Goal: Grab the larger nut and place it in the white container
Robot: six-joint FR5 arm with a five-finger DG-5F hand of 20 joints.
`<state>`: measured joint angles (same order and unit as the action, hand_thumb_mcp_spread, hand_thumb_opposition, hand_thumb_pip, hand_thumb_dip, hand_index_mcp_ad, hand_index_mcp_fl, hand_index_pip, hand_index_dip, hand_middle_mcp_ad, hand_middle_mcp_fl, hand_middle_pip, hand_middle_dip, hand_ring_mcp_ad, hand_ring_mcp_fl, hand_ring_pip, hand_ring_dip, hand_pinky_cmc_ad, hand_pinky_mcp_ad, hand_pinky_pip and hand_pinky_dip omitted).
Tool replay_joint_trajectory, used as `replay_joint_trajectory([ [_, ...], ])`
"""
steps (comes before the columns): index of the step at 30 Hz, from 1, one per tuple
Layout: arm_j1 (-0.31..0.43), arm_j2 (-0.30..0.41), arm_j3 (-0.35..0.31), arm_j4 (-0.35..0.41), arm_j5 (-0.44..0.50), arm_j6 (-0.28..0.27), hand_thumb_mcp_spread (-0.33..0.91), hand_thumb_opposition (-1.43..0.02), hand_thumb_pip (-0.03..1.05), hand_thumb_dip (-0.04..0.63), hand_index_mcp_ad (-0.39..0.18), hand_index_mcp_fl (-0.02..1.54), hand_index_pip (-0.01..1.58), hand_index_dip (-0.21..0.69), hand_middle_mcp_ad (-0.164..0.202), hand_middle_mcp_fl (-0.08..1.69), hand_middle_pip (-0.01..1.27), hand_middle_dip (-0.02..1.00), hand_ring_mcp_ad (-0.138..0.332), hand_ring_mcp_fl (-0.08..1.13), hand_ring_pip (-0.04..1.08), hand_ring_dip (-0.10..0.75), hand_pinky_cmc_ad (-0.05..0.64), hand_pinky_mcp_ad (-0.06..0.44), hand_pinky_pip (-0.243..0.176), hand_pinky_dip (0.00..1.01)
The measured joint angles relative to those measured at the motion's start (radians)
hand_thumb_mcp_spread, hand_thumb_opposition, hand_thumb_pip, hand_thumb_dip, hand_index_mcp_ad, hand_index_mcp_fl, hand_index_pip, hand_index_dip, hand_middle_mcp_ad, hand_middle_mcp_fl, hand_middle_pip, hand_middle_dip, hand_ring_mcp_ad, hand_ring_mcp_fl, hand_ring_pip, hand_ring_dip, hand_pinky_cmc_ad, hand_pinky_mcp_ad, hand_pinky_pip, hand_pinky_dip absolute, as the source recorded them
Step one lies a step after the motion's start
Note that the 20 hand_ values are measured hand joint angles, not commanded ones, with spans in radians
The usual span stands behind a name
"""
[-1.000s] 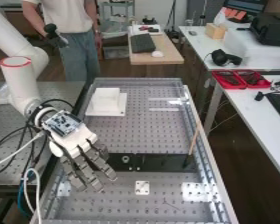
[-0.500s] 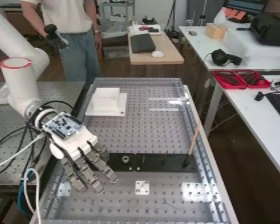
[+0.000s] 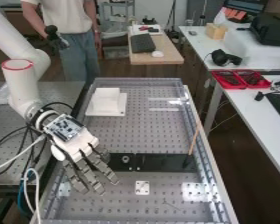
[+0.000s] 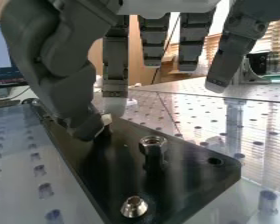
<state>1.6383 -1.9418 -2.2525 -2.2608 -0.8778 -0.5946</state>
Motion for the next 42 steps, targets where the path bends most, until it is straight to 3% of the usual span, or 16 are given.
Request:
replay_joint_trajectory([
  [9,-0.007,-0.009,0.006,0.002,-0.01,-0.002,0.34,-0.87,0.75,0.251,-0.103,0.0,1.57,0.258,0.075,0.01,0.12,0.19,0.166,0.0,0.26,0.093,0.363,0.293,-0.103,0.79],
  [20,-0.01,-0.011,0.004,0.033,-0.016,-0.018,0.35,-0.87,0.75,0.253,-0.103,0.0,1.57,0.201,0.075,0.01,0.12,0.19,0.164,0.0,0.25,0.093,0.356,0.293,-0.103,0.75],
  [42,-0.001,-0.012,0.005,0.029,-0.004,-0.013,0.36,-0.86,0.75,0.253,-0.087,0.2,1.54,0.093,0.072,0.01,0.12,0.19,0.147,0.0,0.25,0.093,0.337,0.276,-0.106,0.73],
])
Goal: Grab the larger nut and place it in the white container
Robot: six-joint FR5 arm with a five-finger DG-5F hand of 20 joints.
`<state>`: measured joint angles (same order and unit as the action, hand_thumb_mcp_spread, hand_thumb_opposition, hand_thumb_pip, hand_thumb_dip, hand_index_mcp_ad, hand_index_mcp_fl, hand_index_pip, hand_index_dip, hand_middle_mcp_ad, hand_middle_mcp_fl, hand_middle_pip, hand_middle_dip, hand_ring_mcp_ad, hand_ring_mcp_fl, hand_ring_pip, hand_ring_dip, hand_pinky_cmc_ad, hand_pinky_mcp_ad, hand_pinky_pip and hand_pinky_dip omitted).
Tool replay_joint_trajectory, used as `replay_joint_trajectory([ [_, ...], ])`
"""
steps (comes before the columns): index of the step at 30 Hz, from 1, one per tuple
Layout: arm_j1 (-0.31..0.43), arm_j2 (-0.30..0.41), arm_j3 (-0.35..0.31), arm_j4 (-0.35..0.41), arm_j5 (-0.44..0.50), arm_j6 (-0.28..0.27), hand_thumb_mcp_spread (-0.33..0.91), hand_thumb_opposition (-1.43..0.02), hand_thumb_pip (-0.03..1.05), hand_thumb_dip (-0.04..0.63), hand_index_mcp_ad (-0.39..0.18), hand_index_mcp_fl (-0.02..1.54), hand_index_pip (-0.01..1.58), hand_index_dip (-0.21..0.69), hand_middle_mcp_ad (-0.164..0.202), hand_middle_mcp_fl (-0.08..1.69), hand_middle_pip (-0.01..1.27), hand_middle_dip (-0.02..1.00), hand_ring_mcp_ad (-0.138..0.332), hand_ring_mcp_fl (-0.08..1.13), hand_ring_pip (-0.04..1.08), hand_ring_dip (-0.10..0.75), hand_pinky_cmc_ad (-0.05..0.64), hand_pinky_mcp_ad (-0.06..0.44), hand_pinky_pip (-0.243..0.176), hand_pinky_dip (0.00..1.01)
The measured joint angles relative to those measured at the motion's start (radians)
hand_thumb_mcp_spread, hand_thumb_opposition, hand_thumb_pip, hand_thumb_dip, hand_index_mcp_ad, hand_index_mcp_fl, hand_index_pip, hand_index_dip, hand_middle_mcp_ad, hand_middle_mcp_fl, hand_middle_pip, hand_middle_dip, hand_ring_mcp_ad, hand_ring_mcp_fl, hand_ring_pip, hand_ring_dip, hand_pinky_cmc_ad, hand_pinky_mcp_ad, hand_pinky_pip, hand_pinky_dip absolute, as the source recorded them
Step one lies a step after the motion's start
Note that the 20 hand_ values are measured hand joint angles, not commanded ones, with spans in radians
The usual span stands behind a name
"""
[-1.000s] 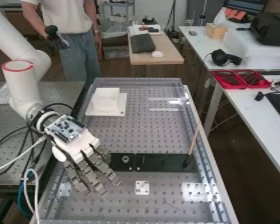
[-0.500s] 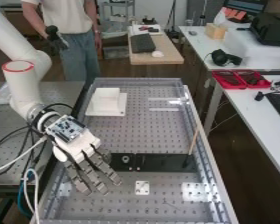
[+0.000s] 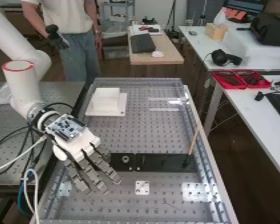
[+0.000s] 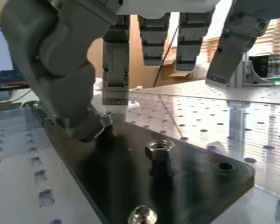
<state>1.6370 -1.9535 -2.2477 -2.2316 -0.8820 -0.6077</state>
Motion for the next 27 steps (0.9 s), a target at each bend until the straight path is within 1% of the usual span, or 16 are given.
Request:
replay_joint_trajectory([
  [4,-0.003,0.008,0.006,-0.003,-0.017,-0.007,0.36,-0.86,0.75,0.251,-0.087,0.22,1.54,0.066,0.072,0.01,0.12,0.19,0.147,0.0,0.25,0.093,0.337,0.276,-0.106,0.73],
  [8,-0.009,0.029,0.016,-0.006,-0.05,-0.023,0.36,-0.87,0.75,0.251,-0.087,0.22,1.54,0.063,0.072,0.01,0.12,0.19,0.147,0.0,0.25,0.093,0.337,0.276,-0.106,0.73],
  [11,-0.009,0.054,0.025,-0.008,-0.09,-0.041,0.36,-0.87,0.75,0.251,-0.087,0.22,1.54,0.063,0.072,0.01,0.12,0.19,0.147,0.0,0.25,0.093,0.339,0.276,-0.106,0.73],
  [14,-0.005,0.091,0.038,-0.02,-0.154,-0.056,0.36,-0.87,0.75,0.251,-0.087,0.22,1.54,0.063,0.072,0.01,0.12,0.18,0.147,0.0,0.25,0.093,0.339,0.276,-0.106,0.73],
  [16,0.004,0.12,0.049,-0.043,-0.219,-0.055,0.36,-0.87,0.75,0.251,-0.087,0.22,1.54,0.063,0.072,0.01,0.12,0.18,0.15,0.0,0.25,0.093,0.339,0.276,-0.106,0.73],
  [17,0.006,0.126,0.052,-0.05,-0.234,-0.054,0.36,-0.87,0.75,0.251,-0.087,0.22,1.54,0.063,0.072,0.01,0.12,0.19,0.15,0.0,0.25,0.093,0.339,0.276,-0.106,0.73],
  [19,0.015,0.15,0.066,-0.09,-0.313,-0.044,0.36,-0.87,0.75,0.251,-0.087,0.22,1.54,0.063,0.075,0.01,0.12,0.18,0.148,0.0,0.25,0.093,0.339,0.276,-0.106,0.72],
  [20,0.018,0.156,0.07,-0.1,-0.334,-0.042,0.36,-0.87,0.75,0.251,-0.087,0.22,1.54,0.063,0.072,0.01,0.12,0.18,0.148,0.0,0.25,0.093,0.339,0.276,-0.106,0.72],
  [21,0.023,0.166,0.078,-0.121,-0.378,-0.038,0.36,-0.87,0.75,0.251,-0.087,0.22,1.54,0.063,0.075,0.01,0.12,0.18,0.148,0.0,0.25,0.093,0.339,0.276,-0.106,0.72],
  [22,0.027,0.173,0.084,-0.139,-0.417,-0.034,0.36,-0.87,0.75,0.251,-0.087,0.22,1.54,0.063,0.075,0.01,0.12,0.18,0.148,0.0,0.25,0.093,0.339,0.276,-0.106,0.7],
  [23,0.03,0.177,0.09,-0.151,-0.445,-0.031,0.36,-0.87,0.75,0.251,-0.087,0.22,1.54,0.063,0.072,0.01,0.12,0.18,0.147,0.0,0.23,0.093,0.339,0.276,-0.106,0.7],
  [25,0.039,0.189,0.105,-0.188,-0.534,-0.022,0.36,-0.87,0.75,0.251,-0.087,0.22,1.54,0.066,0.072,0.01,0.12,0.18,0.143,0.0,0.22,0.093,0.333,0.276,-0.106,0.68],
  [26,0.041,0.191,0.109,-0.196,-0.557,-0.02,0.36,-0.87,0.75,0.251,-0.087,0.22,1.54,0.066,0.072,0.01,0.12,0.18,0.141,0.0,0.22,0.093,0.333,0.278,-0.106,0.68],
  [27,0.045,0.196,0.118,-0.216,-0.61,-0.013,0.36,-0.87,0.75,0.251,-0.087,0.22,1.54,0.066,0.072,0.01,0.12,0.18,0.134,0.0,0.22,0.093,0.333,0.278,-0.106,0.68],
])
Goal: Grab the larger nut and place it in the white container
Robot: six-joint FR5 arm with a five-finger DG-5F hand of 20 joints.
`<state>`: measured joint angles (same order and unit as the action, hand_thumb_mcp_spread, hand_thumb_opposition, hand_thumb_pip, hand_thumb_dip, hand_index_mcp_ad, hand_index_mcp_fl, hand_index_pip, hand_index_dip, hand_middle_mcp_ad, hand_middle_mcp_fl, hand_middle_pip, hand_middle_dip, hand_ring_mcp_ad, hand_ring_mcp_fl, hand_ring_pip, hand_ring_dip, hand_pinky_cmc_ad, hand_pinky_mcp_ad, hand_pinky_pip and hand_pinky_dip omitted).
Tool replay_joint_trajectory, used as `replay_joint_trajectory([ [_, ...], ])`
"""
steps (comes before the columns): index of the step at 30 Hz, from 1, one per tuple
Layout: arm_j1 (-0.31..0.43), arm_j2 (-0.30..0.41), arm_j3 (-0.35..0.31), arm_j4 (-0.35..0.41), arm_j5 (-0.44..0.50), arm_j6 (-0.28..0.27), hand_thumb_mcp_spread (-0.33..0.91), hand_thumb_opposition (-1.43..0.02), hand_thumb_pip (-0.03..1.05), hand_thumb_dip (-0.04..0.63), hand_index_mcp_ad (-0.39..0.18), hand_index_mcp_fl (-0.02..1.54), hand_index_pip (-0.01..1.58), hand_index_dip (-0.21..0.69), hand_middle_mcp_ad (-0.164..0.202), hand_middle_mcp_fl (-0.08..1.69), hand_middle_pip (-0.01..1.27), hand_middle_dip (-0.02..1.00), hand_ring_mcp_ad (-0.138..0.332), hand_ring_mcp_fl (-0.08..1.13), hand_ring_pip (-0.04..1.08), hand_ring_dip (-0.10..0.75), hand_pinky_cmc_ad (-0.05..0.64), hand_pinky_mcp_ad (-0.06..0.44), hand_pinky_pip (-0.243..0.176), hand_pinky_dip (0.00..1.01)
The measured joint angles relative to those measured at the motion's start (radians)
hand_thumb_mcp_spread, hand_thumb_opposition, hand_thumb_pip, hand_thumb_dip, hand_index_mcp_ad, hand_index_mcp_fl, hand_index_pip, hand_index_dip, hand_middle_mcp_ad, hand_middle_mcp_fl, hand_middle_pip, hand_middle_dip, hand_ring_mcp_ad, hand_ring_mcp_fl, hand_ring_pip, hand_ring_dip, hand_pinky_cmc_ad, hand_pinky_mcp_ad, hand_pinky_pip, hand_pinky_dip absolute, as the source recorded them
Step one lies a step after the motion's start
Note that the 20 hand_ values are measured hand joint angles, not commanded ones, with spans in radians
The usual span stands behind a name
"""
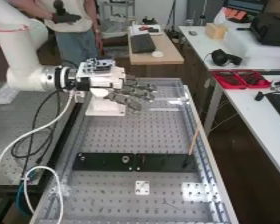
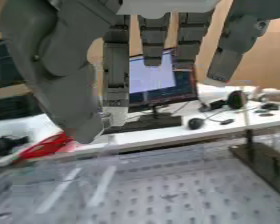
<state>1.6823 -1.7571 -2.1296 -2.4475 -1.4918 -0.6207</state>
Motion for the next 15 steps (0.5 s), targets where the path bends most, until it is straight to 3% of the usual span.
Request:
replay_joint_trajectory([
  [7,0.013,0.021,0.035,-0.09,-0.26,0.017,0.36,-0.87,0.74,0.25,-0.087,0.24,1.53,0.079,0.07,0.01,0.12,0.18,0.129,0.0,0.19,0.096,0.333,0.278,-0.106,0.64],
  [15,0.013,0.053,0.001,-0.126,-0.378,-0.017,0.36,-0.87,0.74,0.253,-0.087,0.24,1.53,0.079,0.072,0.01,0.12,0.18,0.129,0.0,0.19,0.098,0.333,0.276,-0.106,0.62],
])
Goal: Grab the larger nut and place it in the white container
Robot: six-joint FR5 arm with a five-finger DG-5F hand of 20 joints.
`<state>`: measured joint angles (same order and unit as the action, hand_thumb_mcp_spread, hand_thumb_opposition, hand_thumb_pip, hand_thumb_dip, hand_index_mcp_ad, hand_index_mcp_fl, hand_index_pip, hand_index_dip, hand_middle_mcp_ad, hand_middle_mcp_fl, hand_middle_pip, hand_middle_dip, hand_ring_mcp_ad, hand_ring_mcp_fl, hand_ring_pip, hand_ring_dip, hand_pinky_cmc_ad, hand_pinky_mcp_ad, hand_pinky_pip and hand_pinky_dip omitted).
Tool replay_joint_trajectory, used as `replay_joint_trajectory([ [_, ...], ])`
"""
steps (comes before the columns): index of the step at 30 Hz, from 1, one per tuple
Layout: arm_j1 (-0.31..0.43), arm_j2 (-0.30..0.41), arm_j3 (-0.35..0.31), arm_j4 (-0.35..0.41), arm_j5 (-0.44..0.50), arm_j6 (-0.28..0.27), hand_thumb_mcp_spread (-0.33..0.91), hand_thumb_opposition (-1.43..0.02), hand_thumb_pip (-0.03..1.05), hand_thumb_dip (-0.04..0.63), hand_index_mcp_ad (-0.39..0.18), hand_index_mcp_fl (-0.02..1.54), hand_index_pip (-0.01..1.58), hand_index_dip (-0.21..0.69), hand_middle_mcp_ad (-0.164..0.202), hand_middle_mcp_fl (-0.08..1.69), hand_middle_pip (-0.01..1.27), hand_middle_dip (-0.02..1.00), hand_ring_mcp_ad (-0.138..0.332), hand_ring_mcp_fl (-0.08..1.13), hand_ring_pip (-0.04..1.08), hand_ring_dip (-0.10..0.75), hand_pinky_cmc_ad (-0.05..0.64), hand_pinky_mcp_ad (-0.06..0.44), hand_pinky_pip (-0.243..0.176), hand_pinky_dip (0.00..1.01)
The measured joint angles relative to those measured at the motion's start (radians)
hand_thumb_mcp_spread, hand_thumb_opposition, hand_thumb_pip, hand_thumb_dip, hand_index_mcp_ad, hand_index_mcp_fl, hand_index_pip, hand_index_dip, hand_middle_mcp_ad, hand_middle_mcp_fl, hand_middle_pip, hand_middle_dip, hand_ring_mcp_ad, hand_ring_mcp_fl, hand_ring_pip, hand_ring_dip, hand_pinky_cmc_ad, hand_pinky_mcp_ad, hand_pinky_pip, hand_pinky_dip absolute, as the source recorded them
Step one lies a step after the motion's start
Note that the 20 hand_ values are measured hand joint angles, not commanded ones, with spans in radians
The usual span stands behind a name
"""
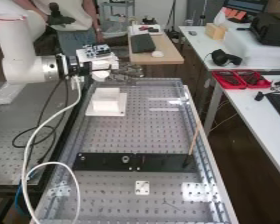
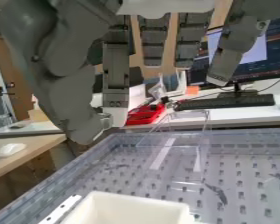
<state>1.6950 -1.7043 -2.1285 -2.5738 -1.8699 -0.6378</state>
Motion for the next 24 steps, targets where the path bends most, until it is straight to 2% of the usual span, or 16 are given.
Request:
replay_joint_trajectory([
  [8,0.044,-0.01,-0.081,0.064,0.011,-0.018,0.36,-0.87,0.74,0.25,-0.087,0.24,1.52,0.072,0.072,0.01,0.12,0.18,0.129,0.0,0.21,0.098,0.337,0.276,-0.103,0.62],
  [15,0.103,-0.047,-0.136,0.16,0.12,-0.011,0.36,-0.87,0.74,0.25,-0.087,0.25,1.52,0.04,0.072,0.0,0.13,0.17,0.133,0.0,0.23,0.096,0.34,0.278,-0.103,0.63],
  [20,0.133,-0.049,-0.149,0.157,0.181,-0.022,0.36,-0.87,0.74,0.253,-0.087,0.23,1.53,0.033,0.073,0.01,0.13,0.17,0.134,0.0,0.27,0.091,0.34,0.278,-0.103,0.68],
  [24,0.153,-0.042,-0.152,0.118,0.232,-0.031,0.36,-0.87,0.81,0.253,-0.101,0.1,1.55,0.033,0.073,0.0,0.13,0.15,0.134,0.0,0.28,0.087,0.34,0.278,-0.103,0.71],
])
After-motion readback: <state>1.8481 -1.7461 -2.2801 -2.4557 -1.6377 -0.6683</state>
